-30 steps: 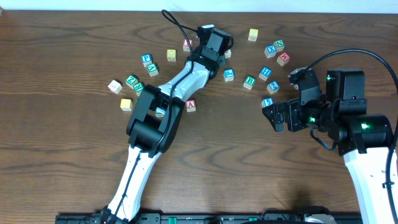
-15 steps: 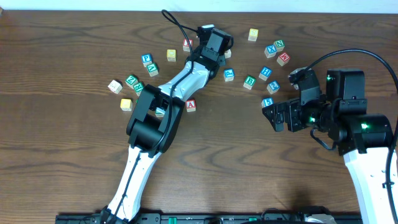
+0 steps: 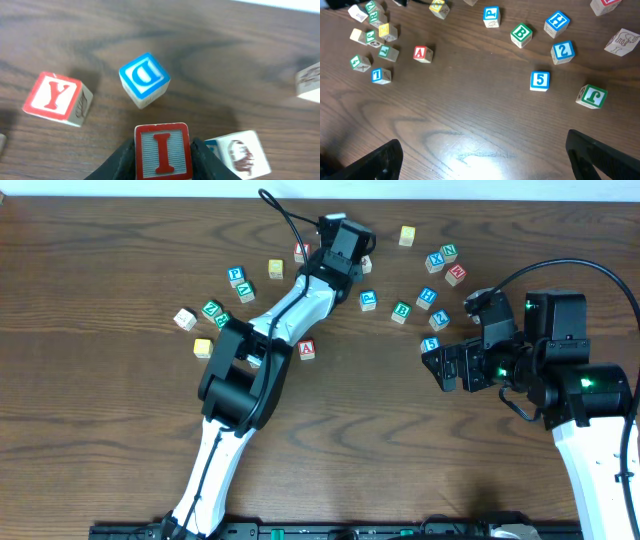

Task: Spell out AI2
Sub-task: 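Lower the left gripper and close it on the red I block, then carry the red I block down beside the red A block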

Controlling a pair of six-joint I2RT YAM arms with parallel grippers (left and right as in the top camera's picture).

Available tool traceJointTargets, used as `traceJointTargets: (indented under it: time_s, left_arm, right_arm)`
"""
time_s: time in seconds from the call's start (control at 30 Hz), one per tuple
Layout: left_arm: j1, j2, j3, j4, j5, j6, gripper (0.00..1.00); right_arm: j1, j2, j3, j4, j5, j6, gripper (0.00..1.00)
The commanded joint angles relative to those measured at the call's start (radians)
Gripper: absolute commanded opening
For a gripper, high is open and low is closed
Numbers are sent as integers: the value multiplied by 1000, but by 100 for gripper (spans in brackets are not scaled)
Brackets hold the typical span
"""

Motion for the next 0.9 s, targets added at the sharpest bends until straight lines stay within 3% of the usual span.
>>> traceJointTargets:
  time_s: [0.0, 0.3, 0.53, 0.73, 0.87]
  left_arm:
    - [-1, -51, 22, -5, -18, 44, 31]
    - [-1, -78, 22, -86, -18, 63, 28]
    - [-1, -198, 22, -196, -18, 74, 28]
    - [-10, -331, 22, -384, -17, 64, 26]
    - [-30, -384, 22, -547, -17, -16, 26]
  right_arm:
    - [-4, -1, 19, -3, -9, -13, 99]
    - [-4, -1, 19, -3, -9, -13, 99]
    - [-4, -1, 19, -2, -9, -13, 99]
    - [-4, -1, 19, -1, -9, -13, 99]
    - [-4, -1, 19, 5, -9, -13, 99]
